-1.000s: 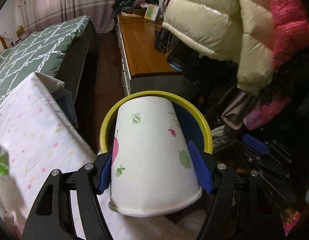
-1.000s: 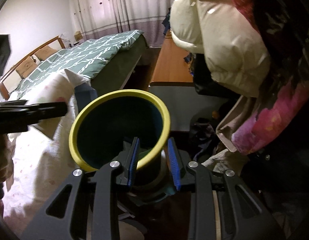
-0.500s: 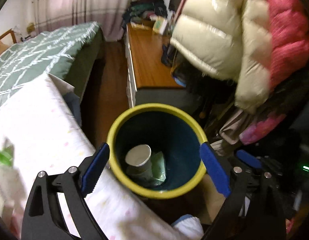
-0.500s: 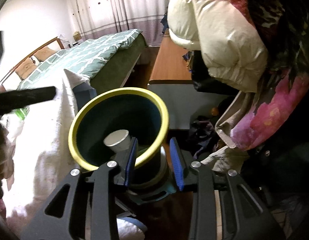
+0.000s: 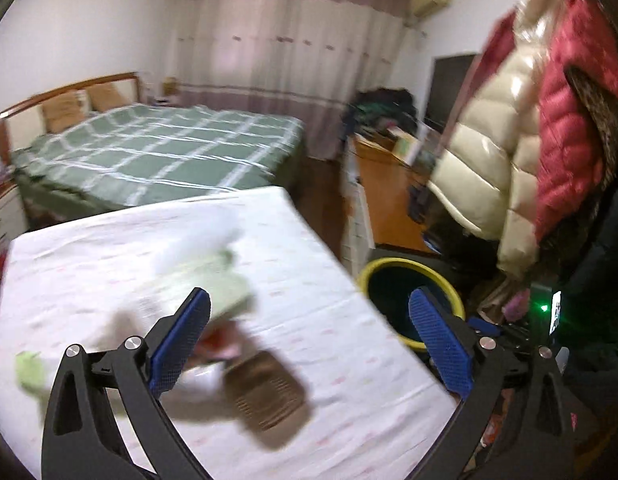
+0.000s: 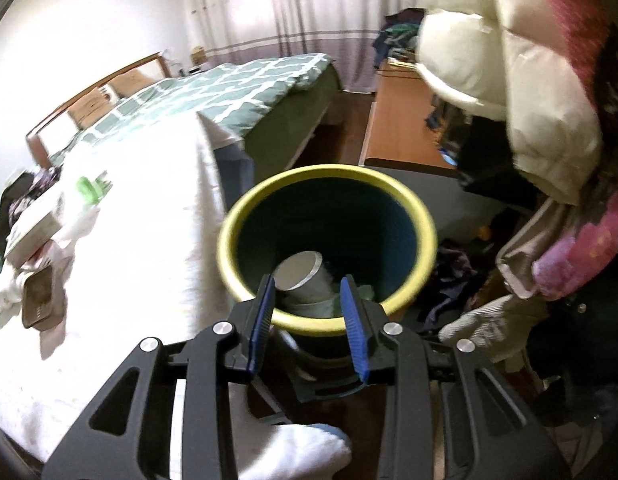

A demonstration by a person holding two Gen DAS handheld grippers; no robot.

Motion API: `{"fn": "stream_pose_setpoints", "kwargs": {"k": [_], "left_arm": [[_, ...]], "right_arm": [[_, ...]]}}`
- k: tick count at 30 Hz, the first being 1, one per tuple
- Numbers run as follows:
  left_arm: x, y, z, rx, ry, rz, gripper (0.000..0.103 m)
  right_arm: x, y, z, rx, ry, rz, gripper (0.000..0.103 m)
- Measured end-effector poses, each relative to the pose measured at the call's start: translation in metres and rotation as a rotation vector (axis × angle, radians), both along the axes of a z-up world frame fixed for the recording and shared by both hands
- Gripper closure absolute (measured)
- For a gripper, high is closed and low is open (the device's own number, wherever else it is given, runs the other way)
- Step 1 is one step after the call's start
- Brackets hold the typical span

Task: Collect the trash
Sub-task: 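Move the right tool back toward the brown plastic tray on the table, then grasp the brown plastic tray by its rim with the right tool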

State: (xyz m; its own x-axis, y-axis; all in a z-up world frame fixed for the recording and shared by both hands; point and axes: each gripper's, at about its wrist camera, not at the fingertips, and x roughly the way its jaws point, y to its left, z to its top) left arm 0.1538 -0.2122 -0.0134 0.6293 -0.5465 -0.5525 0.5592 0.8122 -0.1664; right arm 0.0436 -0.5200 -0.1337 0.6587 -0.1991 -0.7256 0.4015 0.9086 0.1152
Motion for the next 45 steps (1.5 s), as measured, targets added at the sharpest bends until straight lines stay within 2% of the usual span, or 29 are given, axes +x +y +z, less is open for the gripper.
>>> {"fn": "stream_pose_setpoints", "kwargs": {"k": [3,7,12,16,18,19,23,25,28,41,45], "left_arm": [[-0.009,0.047,0.000,-0.003,-0.016,0.090,0.005],[-0.018,0.106,-0.008,-0.018,0.005,0.199,0.005],[-0.028,0.161,-0.017,-0.011,0.008,0.309,0.005],[-0.037,0.192,-0.023,-0.014,0.004,0.353,0.005],[-0.039,0.197,-0.025,-0.017,0.006,0.360,0.005],[-0.041,0.199,-0.027,-0.019,0.008,0.362,0.005],[-0.042,0.200,-0.030,-0.026,0.016,0.358,0.005],[-0.042,0.199,-0.031,-0.029,0.019,0.353,0.005],[-0.041,0.197,-0.033,-0.031,0.026,0.342,0.005],[-0.040,0.189,-0.037,-0.024,0.042,0.311,0.005],[-0.038,0.186,-0.039,-0.023,0.049,0.304,0.005]], "right_arm": [[0.009,0.021,0.002,-0.004,0.003,0.044,0.070],[0.023,0.053,0.004,-0.006,0.008,0.116,0.070],[0.040,0.090,0.009,-0.005,0.009,0.203,0.070],[0.055,0.123,0.015,0.014,0.000,0.285,0.070],[0.061,0.141,0.019,0.018,-0.007,0.325,0.067],[0.062,0.148,0.021,0.026,-0.012,0.343,0.060],[0.070,0.180,0.026,0.076,-0.036,0.442,0.046],[0.075,0.195,0.026,0.089,-0.035,0.484,0.031],[0.081,0.214,0.023,0.065,-0.028,0.513,0.019],[0.109,0.232,-0.007,0.043,0.060,0.541,0.016],[0.113,0.233,-0.012,0.046,0.070,0.544,0.024]]}}
